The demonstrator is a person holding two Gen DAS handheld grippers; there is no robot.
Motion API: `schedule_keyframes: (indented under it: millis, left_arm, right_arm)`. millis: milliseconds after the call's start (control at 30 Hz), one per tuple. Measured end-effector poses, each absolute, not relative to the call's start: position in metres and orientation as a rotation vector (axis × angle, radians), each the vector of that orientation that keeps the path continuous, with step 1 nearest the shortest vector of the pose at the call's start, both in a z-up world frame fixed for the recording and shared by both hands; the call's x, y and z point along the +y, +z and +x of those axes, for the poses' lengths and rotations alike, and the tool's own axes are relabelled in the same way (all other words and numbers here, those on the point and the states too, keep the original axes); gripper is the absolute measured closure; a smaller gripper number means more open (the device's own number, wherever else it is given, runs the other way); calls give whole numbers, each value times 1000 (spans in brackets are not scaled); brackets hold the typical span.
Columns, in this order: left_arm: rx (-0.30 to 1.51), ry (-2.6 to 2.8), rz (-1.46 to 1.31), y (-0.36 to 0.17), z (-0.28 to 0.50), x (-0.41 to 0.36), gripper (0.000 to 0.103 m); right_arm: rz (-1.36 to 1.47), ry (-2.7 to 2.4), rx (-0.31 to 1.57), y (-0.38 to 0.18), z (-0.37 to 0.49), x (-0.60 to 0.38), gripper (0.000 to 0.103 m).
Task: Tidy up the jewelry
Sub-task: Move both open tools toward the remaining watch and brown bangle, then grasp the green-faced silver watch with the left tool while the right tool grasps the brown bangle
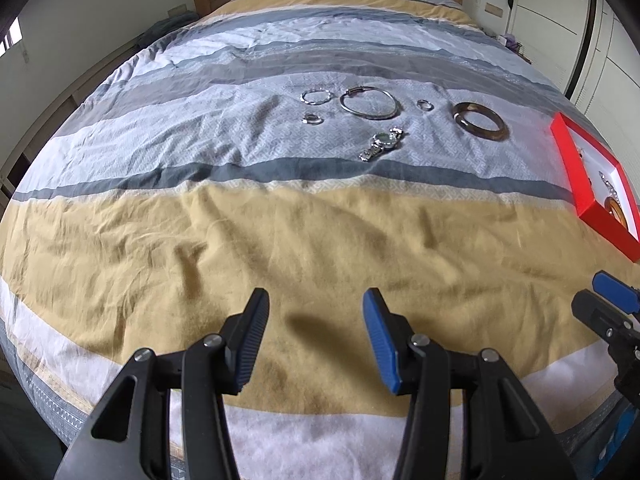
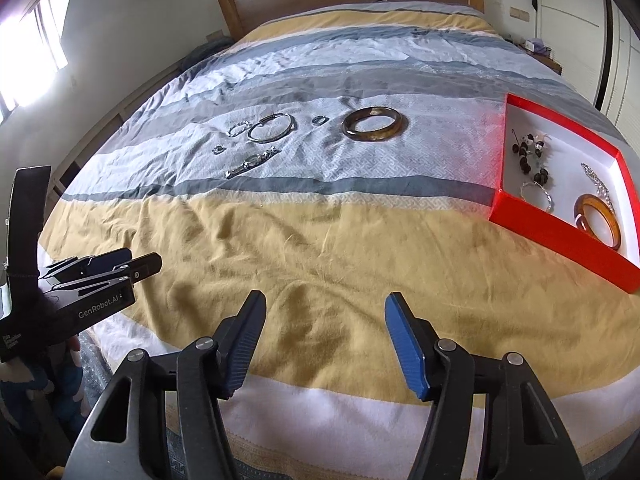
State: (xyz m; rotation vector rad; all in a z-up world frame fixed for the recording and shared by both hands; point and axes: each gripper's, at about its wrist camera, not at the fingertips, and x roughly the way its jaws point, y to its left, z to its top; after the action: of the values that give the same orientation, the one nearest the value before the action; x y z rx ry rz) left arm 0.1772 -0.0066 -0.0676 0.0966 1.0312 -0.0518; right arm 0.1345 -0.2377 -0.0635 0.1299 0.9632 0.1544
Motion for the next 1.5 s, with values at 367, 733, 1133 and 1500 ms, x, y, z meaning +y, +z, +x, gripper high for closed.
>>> schedule_keyframes:
  millis: [367, 733, 1133, 1500]
  left_arm:
    - [1006, -65, 72, -71, 213, 10, 56]
    - [947, -189, 56, -68, 268, -17, 56]
    - [903, -279, 135, -93, 310, -51, 56]
    - [889, -311, 197, -111, 324, -68, 57]
  right_arm:
    - [104, 174, 951, -68, 175, -231, 43]
    - [107, 148, 887, -64, 233, -249, 43]
    - [155, 131, 836, -72, 293, -267, 44]
    - [194, 27, 864, -99, 358, -293, 55]
